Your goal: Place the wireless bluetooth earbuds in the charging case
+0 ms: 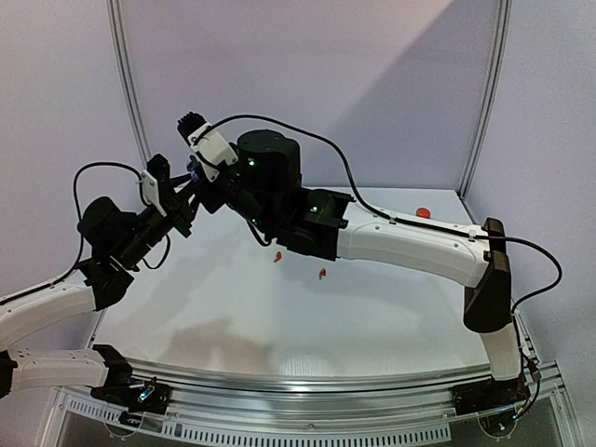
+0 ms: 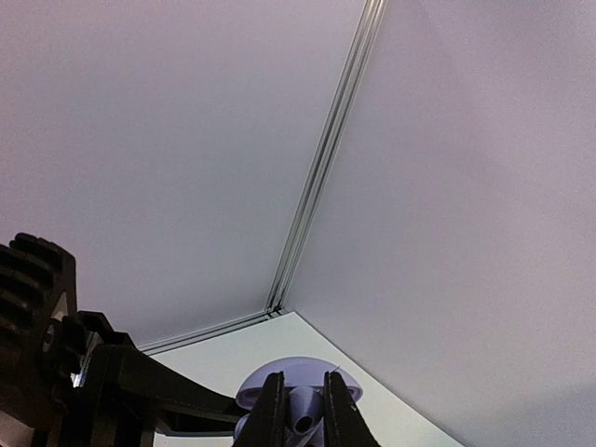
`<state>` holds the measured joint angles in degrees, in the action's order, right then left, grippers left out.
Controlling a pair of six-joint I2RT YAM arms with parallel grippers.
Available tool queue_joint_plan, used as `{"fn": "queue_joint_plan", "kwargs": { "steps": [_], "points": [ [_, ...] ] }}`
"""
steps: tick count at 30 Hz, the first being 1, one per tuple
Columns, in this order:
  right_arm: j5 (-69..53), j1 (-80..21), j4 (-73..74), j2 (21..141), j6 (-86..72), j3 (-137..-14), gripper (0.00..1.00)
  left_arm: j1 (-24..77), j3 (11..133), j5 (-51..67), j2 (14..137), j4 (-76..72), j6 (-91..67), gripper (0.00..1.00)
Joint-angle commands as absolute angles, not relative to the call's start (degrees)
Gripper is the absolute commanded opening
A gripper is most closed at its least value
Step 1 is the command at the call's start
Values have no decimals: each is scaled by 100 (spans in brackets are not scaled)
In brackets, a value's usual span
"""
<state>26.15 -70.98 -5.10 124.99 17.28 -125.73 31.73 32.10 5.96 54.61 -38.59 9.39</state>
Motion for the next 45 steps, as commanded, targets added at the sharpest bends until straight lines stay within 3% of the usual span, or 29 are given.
{"fn": "queue_joint_plan", "kwargs": {
  "steps": [1, 33, 38, 45],
  "points": [
    [2939, -7098, -231, 12574, 1916, -12626, 0, 3096, 3261, 538, 5390, -4017, 888, 0],
    [2888, -7089, -94, 12911, 2020, -12394, 0, 3094, 3243, 539, 5361, -4109, 808, 0],
    [2906, -7086, -9, 12903, 2057, -12384, 7, 3094, 3243, 510, 5368, -4089, 818, 0],
    [2836, -7090, -15, 12926, 1998, -12381, 7, 3094, 3243, 491, 5373, -4087, 766, 0]
  ]
}}
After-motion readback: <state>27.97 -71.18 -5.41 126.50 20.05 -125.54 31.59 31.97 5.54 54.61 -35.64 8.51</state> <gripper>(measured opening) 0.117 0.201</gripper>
